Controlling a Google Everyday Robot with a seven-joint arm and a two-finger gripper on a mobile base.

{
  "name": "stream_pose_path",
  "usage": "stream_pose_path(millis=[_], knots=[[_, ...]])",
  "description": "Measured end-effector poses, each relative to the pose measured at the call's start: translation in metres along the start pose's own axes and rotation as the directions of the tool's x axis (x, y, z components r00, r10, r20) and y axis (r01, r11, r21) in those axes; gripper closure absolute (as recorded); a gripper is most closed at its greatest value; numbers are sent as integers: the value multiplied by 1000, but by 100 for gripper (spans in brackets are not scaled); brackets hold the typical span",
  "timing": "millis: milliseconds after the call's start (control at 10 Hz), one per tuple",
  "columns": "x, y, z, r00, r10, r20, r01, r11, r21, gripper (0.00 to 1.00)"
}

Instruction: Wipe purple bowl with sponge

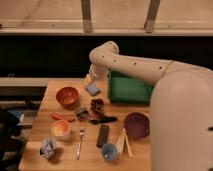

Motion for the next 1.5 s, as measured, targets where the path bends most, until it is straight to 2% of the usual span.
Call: stream_pose_path(millis=[200,400,1000,1100,1500], knots=[[-10,1,27,998,-44,-36,44,999,-10,25],[-17,3,41,996,-64,-55,63,998,-22,25],[-16,0,45,996,-59,-62,58,998,-21,25],[-17,-4,46,996,-52,-67,51,999,-17,25],[-14,-39,83,995,-26,-100,25,1000,-13,25]])
